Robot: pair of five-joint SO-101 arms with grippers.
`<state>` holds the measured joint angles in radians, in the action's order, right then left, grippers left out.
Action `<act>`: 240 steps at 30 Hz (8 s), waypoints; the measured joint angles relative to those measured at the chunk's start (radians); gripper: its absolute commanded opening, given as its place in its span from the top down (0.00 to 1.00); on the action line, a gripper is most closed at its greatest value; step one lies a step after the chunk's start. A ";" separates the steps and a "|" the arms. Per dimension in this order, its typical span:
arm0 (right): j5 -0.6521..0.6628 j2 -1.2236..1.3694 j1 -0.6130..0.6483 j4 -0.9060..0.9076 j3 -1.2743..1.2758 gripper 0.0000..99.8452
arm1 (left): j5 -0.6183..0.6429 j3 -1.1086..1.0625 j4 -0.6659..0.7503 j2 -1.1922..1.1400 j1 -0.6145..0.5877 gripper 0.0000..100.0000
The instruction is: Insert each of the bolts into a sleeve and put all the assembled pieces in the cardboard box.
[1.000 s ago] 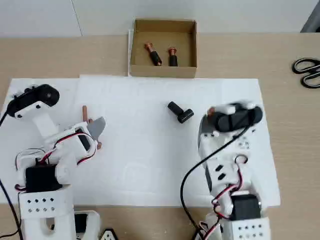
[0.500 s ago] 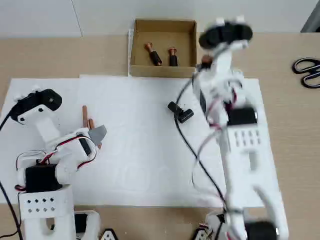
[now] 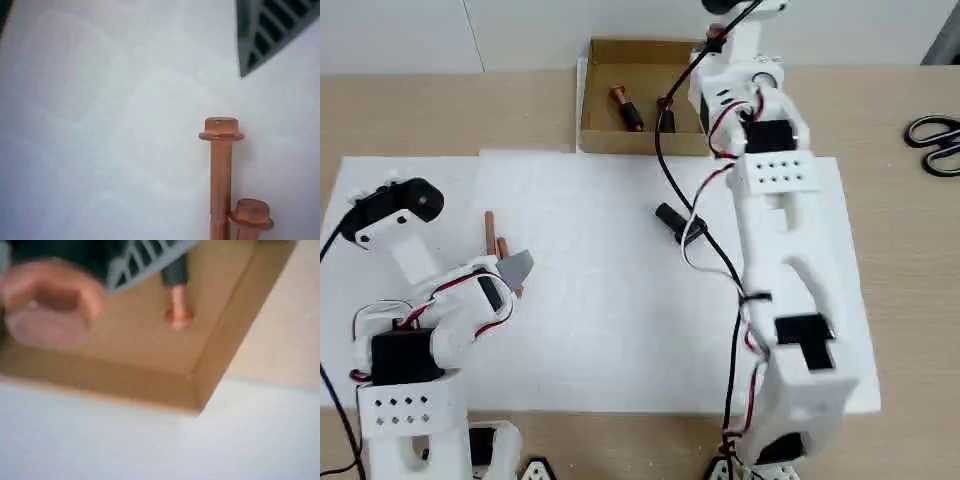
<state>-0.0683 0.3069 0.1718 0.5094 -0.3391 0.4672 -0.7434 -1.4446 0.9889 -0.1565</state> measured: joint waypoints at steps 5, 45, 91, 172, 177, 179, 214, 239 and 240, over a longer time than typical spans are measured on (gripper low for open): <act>0.000 0.192 0.000 -0.189 -0.040 1.00 | 0.000 -0.003 0.000 0.000 -0.005 0.70; 0.000 0.546 0.008 -0.387 -0.100 0.82 | 0.000 -0.041 0.000 0.002 -0.005 0.70; 0.265 -0.040 0.173 1.131 -0.049 0.82 | -0.112 -0.041 0.000 0.002 -0.005 0.70; 0.235 -0.273 0.078 0.939 0.451 1.00 | -0.112 -0.041 0.000 0.002 -0.005 0.70; 0.238 -0.172 0.074 0.891 0.459 0.97 | -0.112 -0.041 0.000 0.002 -0.005 0.70; 0.238 -0.127 0.074 0.878 0.459 0.92 | -0.112 -0.041 0.000 0.002 -0.005 0.70; 0.238 0.023 0.069 0.819 0.420 0.88 | -0.112 -0.041 0.000 0.002 -0.005 0.70; 0.288 -0.080 0.074 0.865 0.384 1.00 | -0.167 -0.040 0.000 0.002 -0.005 0.70; 0.288 -0.114 0.072 0.867 0.384 1.00 | -0.187 -0.037 -0.002 0.002 -0.005 0.70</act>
<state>0.2202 0.1933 0.2440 1.3763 0.0445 0.2800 -0.7802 -1.4461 0.9904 -0.1611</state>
